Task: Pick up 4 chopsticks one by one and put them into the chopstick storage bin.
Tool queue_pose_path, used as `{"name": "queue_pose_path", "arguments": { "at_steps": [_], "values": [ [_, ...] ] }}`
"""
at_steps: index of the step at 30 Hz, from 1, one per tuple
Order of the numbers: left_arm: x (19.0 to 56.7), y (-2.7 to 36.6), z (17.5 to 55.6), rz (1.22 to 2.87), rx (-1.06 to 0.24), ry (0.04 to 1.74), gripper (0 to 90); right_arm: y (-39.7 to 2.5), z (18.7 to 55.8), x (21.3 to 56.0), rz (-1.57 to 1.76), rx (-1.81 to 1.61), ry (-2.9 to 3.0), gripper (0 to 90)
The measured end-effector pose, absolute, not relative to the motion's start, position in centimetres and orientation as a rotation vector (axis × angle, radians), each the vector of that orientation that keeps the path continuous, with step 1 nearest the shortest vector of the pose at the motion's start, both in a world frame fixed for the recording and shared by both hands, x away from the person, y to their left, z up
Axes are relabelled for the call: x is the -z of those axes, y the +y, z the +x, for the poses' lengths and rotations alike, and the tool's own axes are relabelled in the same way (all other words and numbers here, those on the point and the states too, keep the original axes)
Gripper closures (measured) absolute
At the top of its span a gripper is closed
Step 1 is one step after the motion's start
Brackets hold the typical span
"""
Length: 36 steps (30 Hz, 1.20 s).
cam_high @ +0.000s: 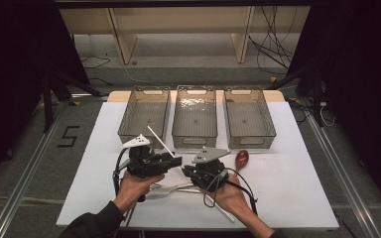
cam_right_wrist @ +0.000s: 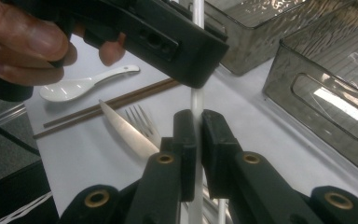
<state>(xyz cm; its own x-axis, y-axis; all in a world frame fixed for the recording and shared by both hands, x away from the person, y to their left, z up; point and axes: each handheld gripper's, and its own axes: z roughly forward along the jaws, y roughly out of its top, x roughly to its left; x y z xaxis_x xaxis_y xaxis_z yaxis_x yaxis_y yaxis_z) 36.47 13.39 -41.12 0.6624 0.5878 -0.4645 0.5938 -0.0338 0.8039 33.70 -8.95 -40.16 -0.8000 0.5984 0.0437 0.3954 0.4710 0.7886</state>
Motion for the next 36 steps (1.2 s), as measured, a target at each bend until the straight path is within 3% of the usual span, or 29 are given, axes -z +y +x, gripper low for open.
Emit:
{"name": "queue_pose_path", "arguments": {
  "at_steps": [20,24,28,31,33,36],
  "values": [
    [41.0,13.1,36.6,1.639,0.166,0.936,83.6,-9.0,33.3,40.4,0.854,-1.271,2.486,84.1],
    [40.7,13.0,36.5,1.654,0.163,0.929,84.0,-9.3,33.4,40.3,0.864,-1.286,2.491,81.6],
    [40.3,13.8,36.8,1.671,0.128,0.934,84.2,-10.8,33.4,39.9,0.888,-1.295,2.501,69.6],
    [39.7,14.6,37.3,1.687,0.08,0.939,84.2,-11.8,33.4,39.8,0.912,-1.285,2.503,65.8],
    [39.5,15.2,37.7,1.693,0.064,0.948,84.2,-13.4,33.6,39.8,0.973,-1.251,2.506,55.0],
    [39.3,16.2,38.3,1.695,0.044,0.972,84.1,-14.6,33.5,40.0,1.03,-1.229,2.505,47.6]
  ]
}}
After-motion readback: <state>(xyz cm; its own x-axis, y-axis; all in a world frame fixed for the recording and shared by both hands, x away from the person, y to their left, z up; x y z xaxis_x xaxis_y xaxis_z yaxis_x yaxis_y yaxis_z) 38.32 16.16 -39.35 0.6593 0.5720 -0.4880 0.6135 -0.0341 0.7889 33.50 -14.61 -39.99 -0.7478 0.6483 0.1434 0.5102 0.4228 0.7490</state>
